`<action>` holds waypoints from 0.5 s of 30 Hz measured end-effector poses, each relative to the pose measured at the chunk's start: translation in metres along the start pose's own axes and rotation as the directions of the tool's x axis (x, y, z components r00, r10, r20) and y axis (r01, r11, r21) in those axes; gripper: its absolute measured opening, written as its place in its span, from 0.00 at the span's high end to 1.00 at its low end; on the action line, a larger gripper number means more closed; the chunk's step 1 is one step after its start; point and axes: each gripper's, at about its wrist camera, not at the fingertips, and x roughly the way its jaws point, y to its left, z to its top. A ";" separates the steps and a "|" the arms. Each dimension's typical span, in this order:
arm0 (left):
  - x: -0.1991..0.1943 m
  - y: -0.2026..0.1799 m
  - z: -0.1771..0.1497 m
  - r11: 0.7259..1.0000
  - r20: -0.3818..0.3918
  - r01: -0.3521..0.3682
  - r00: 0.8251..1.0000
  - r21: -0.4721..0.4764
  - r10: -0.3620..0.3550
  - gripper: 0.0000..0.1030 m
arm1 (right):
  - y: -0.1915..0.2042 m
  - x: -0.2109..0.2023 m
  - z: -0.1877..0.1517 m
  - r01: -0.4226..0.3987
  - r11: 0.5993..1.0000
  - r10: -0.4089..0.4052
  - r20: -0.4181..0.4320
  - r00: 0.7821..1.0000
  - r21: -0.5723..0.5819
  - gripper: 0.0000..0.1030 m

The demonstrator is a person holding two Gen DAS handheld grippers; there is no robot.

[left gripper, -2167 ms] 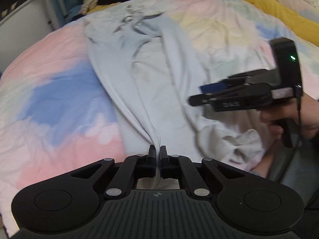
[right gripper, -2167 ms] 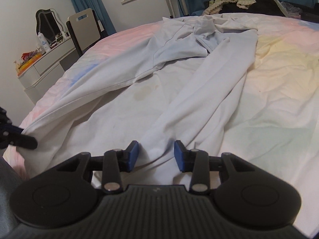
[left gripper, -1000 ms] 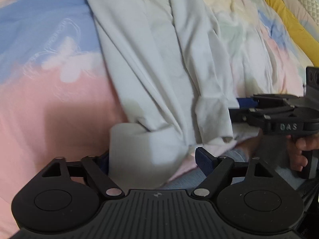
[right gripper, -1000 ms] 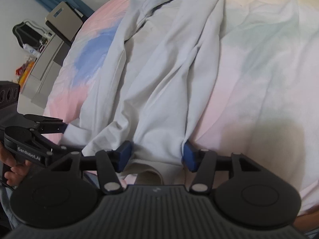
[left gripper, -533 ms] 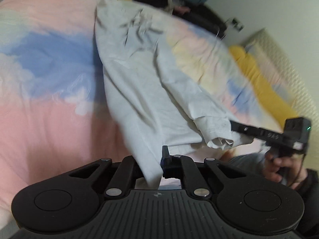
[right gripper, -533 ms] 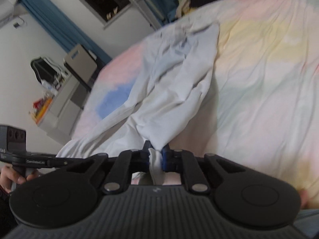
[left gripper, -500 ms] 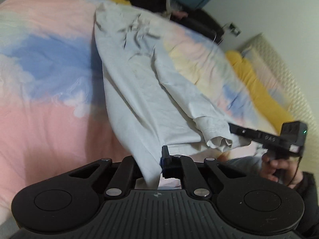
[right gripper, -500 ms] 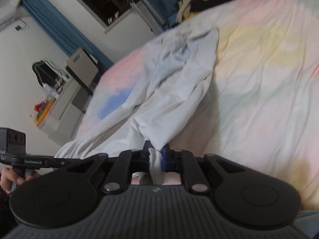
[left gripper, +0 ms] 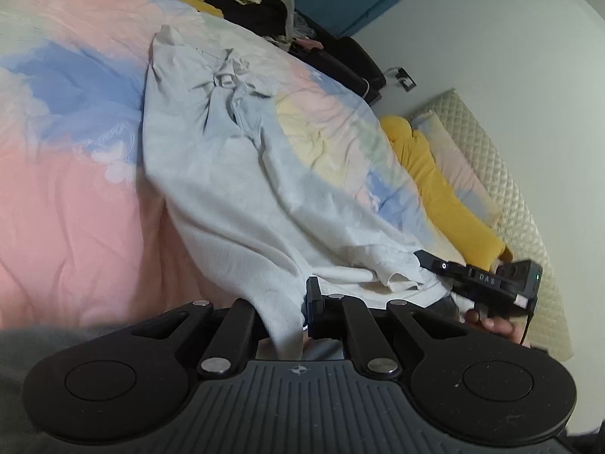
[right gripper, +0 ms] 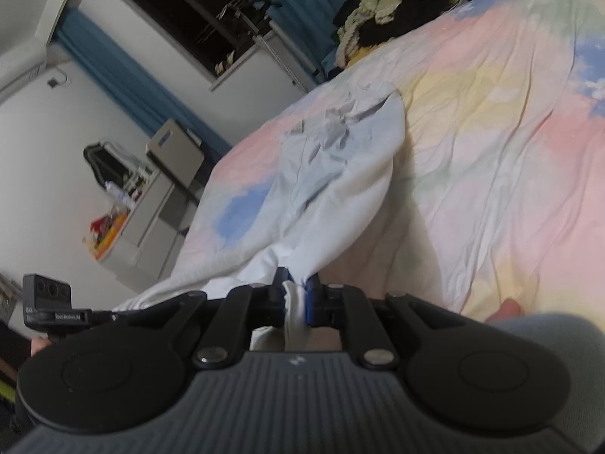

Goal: Fold clothes
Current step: 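Grasp the grey shirt strip end with both grippers and fold it over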

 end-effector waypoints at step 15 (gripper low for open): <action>0.112 0.049 0.183 0.992 0.169 -0.039 0.984 -0.120 0.059 0.92 | -0.082 0.143 0.129 -0.059 0.907 -0.037 0.219 0.975 0.417 0.90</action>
